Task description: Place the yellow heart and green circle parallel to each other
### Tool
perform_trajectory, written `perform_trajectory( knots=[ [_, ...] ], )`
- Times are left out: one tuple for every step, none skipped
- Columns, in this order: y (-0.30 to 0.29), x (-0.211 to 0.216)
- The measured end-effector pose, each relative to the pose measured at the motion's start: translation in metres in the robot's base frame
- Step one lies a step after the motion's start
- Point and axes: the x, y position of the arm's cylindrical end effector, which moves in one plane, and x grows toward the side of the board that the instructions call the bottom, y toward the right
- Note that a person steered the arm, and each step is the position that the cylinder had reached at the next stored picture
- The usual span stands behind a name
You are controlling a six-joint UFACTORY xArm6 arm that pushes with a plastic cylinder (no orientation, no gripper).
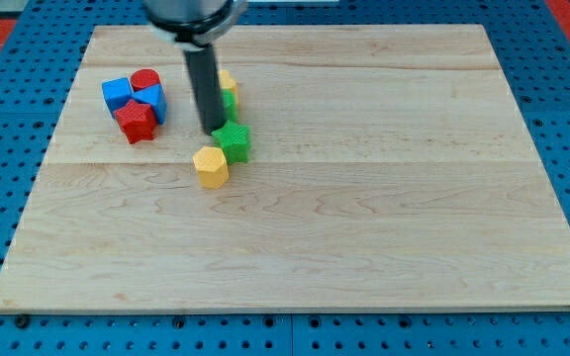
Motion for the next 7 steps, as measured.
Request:
perform_trajectory(
  knots=[
    [0.012, -0.048],
    [0.012, -0.094],
    [0.052, -0.100],
    [0.070, -0.108],
    [-0.020, -0.111],
    [-0.090, -0.121],
    [-0.078, -0.121]
  ],
)
